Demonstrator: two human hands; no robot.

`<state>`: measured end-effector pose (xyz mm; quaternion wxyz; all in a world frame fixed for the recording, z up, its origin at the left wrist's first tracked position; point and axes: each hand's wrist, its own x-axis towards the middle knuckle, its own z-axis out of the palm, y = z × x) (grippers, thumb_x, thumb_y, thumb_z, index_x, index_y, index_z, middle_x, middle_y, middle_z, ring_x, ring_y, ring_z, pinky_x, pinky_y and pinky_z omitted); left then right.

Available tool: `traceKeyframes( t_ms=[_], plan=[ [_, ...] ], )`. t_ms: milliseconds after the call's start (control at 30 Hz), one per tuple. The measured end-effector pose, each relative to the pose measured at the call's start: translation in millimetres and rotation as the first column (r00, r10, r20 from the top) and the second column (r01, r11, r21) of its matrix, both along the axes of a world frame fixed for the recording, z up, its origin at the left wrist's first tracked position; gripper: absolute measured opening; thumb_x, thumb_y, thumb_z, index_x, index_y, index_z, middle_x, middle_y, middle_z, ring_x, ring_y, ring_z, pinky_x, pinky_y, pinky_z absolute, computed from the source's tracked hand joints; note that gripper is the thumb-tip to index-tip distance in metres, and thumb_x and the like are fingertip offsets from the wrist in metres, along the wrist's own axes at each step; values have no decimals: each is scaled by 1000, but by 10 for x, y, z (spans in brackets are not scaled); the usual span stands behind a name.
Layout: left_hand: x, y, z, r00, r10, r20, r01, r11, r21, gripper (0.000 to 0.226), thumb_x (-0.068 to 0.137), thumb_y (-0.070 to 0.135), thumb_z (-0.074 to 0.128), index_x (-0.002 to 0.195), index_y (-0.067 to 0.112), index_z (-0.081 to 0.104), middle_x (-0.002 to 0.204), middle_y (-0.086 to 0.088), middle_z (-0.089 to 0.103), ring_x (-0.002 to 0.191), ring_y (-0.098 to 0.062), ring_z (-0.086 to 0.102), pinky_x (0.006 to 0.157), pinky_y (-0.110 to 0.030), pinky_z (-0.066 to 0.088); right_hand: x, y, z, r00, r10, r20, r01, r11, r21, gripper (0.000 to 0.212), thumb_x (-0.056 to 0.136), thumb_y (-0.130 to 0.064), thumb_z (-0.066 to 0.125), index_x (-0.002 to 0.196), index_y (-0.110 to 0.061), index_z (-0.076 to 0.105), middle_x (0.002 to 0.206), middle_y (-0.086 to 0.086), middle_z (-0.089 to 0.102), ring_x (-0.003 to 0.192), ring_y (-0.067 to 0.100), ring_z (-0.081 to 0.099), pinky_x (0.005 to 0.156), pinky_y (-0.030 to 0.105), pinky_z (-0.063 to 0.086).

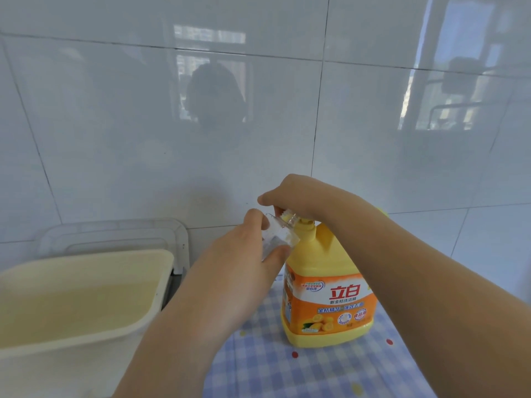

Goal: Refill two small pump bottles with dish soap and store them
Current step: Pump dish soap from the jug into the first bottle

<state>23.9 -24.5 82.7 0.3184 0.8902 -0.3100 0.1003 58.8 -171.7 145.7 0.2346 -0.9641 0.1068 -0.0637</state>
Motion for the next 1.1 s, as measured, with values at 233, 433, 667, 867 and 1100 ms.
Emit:
traceKeyframes(
  t_ms=[233, 433, 667, 867, 1100],
  plan=[
    [-2, 15, 16, 1000, -2, 19, 2, 1000, 8, 35, 93, 54, 46, 120, 34, 38, 114, 14, 60, 96, -6, 57, 68, -21, 44, 6, 13, 14, 1000, -7, 12, 7, 1000, -7, 33, 91, -37, 56, 67, -16, 58, 68, -4, 56, 57, 11, 49, 51, 23, 36],
    [1, 24, 35, 997, 18, 70, -17, 1000, -13, 39, 93, 52, 46, 126, 34, 37, 115, 17, 57, 96, -4, 56, 68, -18, 41, -6, 45, 62, 1000, 3, -22, -4, 999, -45, 32, 94, -33, 52, 80, -7, 63, 68, 0, 52, 55, 14, 46, 53, 24, 36],
    [-28, 4, 53, 999, 15, 40, -10, 994, -111, 42, 91, 55, 50, 128, 38, 38, 114, 20, 56, 93, -5, 58, 65, -16, 37, -35, 46, 192, 995, 14, -99, -14, 1000, -4, 29, 96, -33, 49, 79, -10, 54, 70, 4, 61, 55, 22, 59, 50, 29, 49],
    [-29, 24, 54, 1000, 5, 26, -2, 995, -104, 37, 91, 53, 50, 123, 39, 38, 108, 22, 56, 89, -2, 55, 62, -8, 35, -29, 46, 177, 991, 23, -132, -24, 1000, -9, 31, 96, -39, 49, 78, -14, 52, 77, 4, 62, 61, 24, 60, 54, 31, 50],
    [4, 25, 54, 999, 4, 41, -1, 998, -66, 39, 91, 55, 49, 124, 37, 38, 114, 17, 62, 98, -5, 60, 75, -23, 46, 0, 20, 150, 983, -17, -185, 18, 1000, 9, 34, 93, -46, 52, 85, -13, 55, 84, 9, 62, 68, 26, 59, 56, 31, 49]
  ],
)
